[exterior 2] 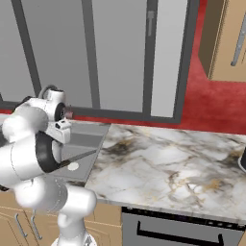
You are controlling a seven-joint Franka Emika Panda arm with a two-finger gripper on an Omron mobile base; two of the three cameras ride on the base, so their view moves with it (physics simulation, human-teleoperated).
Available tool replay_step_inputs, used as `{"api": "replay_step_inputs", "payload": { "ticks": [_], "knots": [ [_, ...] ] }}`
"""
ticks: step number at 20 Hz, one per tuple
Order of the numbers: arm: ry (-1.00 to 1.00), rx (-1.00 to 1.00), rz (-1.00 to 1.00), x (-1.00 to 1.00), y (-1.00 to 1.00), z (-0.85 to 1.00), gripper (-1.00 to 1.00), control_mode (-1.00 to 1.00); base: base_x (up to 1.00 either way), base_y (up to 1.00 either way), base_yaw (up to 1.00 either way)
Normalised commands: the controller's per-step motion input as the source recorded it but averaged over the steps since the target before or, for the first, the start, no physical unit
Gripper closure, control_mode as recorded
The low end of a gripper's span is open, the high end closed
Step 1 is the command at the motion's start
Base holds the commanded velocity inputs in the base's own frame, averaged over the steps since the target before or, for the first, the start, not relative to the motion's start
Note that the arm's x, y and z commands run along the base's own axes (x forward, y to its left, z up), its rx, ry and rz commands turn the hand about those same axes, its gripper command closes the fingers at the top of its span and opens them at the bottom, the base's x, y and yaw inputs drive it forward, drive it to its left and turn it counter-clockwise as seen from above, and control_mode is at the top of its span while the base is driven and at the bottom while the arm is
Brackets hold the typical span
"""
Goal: Move the cutting board and knife to the sink. Then move spray from the cabinet to the counter.
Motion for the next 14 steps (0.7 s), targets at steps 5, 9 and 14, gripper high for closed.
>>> {"api": "replay_step_inputs", "payload": {
  "ticks": [5,9,14],
  "knots": [
    [-0.57,-0.24,0.05,-1.00,-0.28,0.92,-1.00,-1.00,0.00,0.00,0.00],
    [-0.50,-0.18,0.14,-1.00,-0.56,0.85,-1.00,-1.00,0.00,0.00,0.00],
    [-0.36,-0.01,0.13,-0.55,-0.58,0.39,-1.00,-1.00,0.00,0.00,0.00]
  ]
}}
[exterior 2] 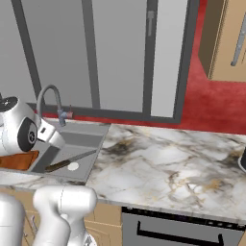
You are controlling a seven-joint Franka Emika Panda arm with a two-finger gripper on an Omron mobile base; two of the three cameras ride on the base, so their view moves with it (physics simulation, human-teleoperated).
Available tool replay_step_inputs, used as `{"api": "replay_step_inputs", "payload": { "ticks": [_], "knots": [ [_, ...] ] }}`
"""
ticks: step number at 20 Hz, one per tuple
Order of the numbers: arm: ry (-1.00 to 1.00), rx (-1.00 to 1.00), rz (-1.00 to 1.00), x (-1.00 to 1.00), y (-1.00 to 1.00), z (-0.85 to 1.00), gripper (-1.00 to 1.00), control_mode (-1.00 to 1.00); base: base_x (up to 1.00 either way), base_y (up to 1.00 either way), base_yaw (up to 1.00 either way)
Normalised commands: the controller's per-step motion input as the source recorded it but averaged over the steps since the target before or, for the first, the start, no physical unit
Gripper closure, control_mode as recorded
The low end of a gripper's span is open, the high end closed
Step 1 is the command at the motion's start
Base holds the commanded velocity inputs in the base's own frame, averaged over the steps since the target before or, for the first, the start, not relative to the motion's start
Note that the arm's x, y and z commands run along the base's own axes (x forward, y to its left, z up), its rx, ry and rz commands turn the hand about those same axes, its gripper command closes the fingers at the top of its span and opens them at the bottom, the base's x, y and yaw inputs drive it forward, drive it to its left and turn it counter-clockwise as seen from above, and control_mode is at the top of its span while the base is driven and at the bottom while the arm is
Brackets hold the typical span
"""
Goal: Move the cutting board and knife to the sink. Then move spray from the cabinet to the counter.
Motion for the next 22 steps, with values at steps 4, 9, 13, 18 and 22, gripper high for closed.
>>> {"api": "replay_step_inputs", "payload": {
  "ticks": [4,9,13,18,22],
  "knots": [
    [0.00,0.00,0.00,-0.07,0.00,-0.01,-1.00,-1.00,0.00,0.00,0.00],
    [0.00,0.00,0.02,-0.40,-0.16,-0.10,-1.00,1.00,-0.60,-0.29,0.02],
    [0.00,0.00,0.00,0.00,0.00,0.00,-1.00,1.00,-0.73,-0.67,0.00],
    [0.00,0.00,0.00,0.00,0.00,0.00,-1.00,1.00,-0.15,-0.98,0.00],
    [0.00,0.00,0.00,0.00,0.00,0.00,-1.00,1.00,-0.05,-1.00,0.00]
  ]
}}
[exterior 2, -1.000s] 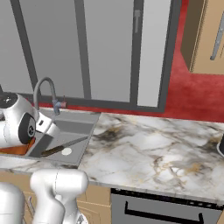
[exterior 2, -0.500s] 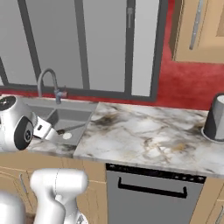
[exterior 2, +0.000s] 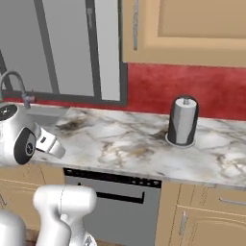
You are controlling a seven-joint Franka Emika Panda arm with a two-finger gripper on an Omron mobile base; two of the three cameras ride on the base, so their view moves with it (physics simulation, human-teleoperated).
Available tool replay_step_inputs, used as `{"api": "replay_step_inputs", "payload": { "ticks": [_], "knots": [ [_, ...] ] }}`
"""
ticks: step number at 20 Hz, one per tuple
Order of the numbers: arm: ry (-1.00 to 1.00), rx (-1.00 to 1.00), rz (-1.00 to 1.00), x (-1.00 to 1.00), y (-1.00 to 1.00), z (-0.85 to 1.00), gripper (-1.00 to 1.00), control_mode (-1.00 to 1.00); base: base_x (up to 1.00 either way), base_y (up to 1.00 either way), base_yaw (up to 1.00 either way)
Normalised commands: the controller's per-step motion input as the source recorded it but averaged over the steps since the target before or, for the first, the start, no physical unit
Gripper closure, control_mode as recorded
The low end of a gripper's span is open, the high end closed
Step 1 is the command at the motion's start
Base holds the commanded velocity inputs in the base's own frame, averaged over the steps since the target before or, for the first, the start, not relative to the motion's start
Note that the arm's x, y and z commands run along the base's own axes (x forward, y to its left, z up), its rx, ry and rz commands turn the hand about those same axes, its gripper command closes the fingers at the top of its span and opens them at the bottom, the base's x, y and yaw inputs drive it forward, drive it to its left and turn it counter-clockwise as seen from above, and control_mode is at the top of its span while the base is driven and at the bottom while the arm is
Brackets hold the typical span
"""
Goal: Move the cutting board and knife to the sink. Then move spray from the cabinet to the counter.
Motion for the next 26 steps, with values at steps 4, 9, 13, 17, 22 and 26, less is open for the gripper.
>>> {"api": "replay_step_inputs", "payload": {
  "ticks": [4,9,13,17,22,26],
  "knots": [
    [0.00,0.00,0.00,0.00,0.00,0.00,-1.00,1.00,0.00,-1.00,0.00],
    [0.00,0.00,0.00,0.00,0.00,0.00,-1.00,1.00,-0.14,-1.00,0.00],
    [0.00,0.00,0.00,0.00,0.00,0.00,-1.00,1.00,-0.08,-1.00,0.00],
    [0.00,0.00,0.00,0.00,0.00,0.00,-1.00,1.00,-0.02,-1.00,0.00],
    [0.00,0.00,0.00,0.00,0.00,0.00,-1.00,1.00,0.00,-1.00,0.00],
    [0.00,0.00,0.00,0.00,0.00,0.00,-1.00,1.00,0.02,-1.00,0.00]
  ]
}}
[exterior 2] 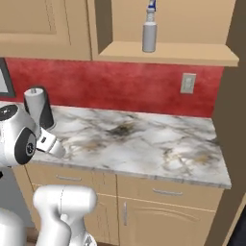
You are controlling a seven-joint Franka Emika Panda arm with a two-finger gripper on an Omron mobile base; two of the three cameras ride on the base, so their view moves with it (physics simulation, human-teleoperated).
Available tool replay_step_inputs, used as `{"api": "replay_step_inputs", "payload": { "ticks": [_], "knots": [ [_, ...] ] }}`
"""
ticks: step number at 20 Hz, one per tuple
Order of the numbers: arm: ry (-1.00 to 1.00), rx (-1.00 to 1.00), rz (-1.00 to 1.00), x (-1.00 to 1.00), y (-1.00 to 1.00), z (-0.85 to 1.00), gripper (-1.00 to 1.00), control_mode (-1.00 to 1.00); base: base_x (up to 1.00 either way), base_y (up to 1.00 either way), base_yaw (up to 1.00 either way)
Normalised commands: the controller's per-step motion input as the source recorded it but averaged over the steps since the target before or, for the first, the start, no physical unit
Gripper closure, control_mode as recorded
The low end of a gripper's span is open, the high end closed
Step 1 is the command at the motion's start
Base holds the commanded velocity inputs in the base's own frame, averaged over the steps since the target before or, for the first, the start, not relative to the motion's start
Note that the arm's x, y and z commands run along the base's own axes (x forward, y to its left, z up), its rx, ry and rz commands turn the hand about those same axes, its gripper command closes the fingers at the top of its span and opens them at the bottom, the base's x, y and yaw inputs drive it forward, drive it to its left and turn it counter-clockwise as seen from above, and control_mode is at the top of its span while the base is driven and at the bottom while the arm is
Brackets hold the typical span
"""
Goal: Move the cutting board and knife to the sink. Then move spray from the cabinet to the counter.
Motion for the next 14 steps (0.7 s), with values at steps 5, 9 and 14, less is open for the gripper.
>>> {"api": "replay_step_inputs", "payload": {
  "ticks": [5,9,14],
  "knots": [
    [0.00,0.00,0.00,0.00,0.00,0.00,-1.00,1.00,0.19,-1.00,0.00],
    [0.00,0.00,0.00,0.00,0.00,0.00,-1.00,1.00,0.59,-0.69,0.00],
    [0.00,0.00,0.00,0.00,0.00,0.00,-1.00,1.00,0.80,-0.43,0.00]
  ]
}}
